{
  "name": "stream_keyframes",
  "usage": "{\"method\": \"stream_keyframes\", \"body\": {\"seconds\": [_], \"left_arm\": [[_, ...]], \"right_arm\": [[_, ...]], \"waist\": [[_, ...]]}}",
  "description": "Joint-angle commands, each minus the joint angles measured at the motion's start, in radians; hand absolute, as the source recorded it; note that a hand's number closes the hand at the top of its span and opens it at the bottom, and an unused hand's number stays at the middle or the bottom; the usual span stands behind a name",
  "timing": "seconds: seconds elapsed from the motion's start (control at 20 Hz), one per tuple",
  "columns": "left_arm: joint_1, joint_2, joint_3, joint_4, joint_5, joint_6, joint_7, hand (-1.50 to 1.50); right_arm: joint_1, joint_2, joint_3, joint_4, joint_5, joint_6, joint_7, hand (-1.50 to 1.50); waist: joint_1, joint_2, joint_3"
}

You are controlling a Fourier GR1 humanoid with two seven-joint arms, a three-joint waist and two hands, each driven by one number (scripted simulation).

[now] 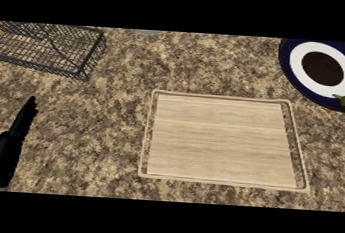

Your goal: Pick the eggplant from the tray and place it in the plate

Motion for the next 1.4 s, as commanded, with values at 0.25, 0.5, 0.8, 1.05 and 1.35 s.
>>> {"method": "stream_keyframes", "body": {"seconds": [0.25, 0.5, 0.8, 1.05, 1.35], "left_arm": [[0.006, -0.003, -0.004, 0.005, 0.001, -0.008, -0.018, 0.0], [-0.011, -0.012, -0.019, -0.006, -0.002, -0.009, -0.007, 0.0], [-0.009, 0.01, -0.009, -0.016, 0.012, -0.038, -0.007, 0.0], [-0.036, 0.005, -0.033, 0.009, -0.006, -0.045, 0.0, 0.0], [-0.084, 0.004, -0.041, 0.049, -0.033, -0.039, -0.014, 0.0]], "right_arm": [[0.009, -0.166, -0.189, 0.13, -0.075, -0.173, -0.309, 1.5], [-0.016, -0.2, -0.29, 0.164, -0.164, -0.147, -0.524, 1.5], [0.01, -0.257, -0.327, 0.231, -0.203, 0.013, -0.754, 1.5], [-0.008, -0.245, -0.31, 0.252, -0.197, 0.048, -0.809, 1.5], [-0.081, -0.241, -0.291, 0.273, -0.203, 0.111, -0.767, 1.5]], "waist": [[0.026, 0.004, 0.005], [0.032, -0.009, 0.003], [0.061, -0.015, -0.002], [0.083, -0.01, -0.007], [0.096, -0.01, -0.013]]}}
